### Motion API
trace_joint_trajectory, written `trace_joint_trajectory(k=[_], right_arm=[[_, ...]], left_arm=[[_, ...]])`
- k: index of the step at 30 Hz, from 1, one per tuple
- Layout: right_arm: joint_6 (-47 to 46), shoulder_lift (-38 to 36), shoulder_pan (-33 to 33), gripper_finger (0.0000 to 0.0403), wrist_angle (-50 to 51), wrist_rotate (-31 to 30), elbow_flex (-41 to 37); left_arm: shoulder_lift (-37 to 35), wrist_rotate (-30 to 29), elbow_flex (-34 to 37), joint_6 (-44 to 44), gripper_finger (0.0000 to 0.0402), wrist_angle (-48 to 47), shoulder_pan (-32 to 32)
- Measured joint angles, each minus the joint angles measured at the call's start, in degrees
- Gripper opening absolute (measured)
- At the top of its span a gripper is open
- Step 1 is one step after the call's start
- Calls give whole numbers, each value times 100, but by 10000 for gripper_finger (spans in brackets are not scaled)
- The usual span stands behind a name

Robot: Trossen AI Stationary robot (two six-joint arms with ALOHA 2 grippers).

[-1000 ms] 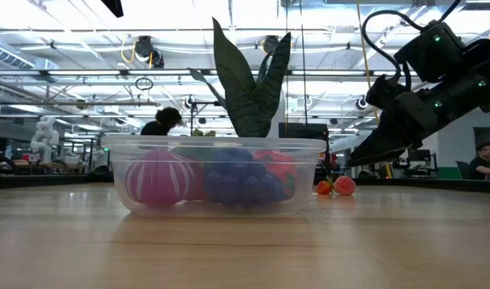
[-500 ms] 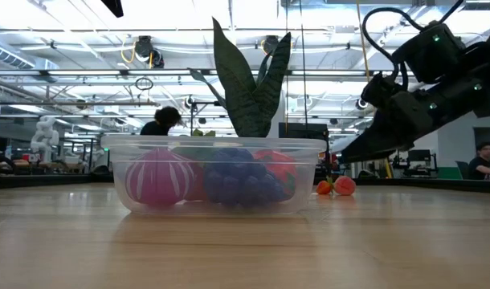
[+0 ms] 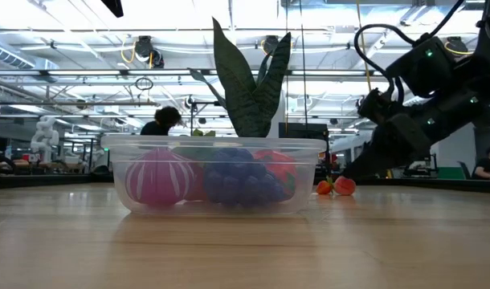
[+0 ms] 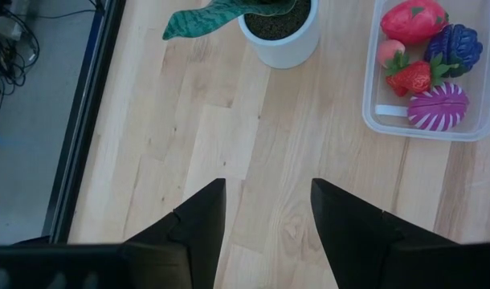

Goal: Pick and placing Produce into tupperware
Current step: Put the pink peach into the transparent bin

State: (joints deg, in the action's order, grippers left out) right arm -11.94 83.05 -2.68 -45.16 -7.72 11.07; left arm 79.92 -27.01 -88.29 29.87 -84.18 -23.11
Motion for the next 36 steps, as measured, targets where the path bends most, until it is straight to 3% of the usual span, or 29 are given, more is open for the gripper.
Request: trace_joint_trajectory(k=[12, 36], right_arm=[[13, 402, -140, 281, -386, -13, 4], [-240, 399, -138, 281, -134, -13, 4]], left_arm=[[0, 3, 0, 44, 186, 2, 0], [0, 11, 0, 42, 186, 24, 0]])
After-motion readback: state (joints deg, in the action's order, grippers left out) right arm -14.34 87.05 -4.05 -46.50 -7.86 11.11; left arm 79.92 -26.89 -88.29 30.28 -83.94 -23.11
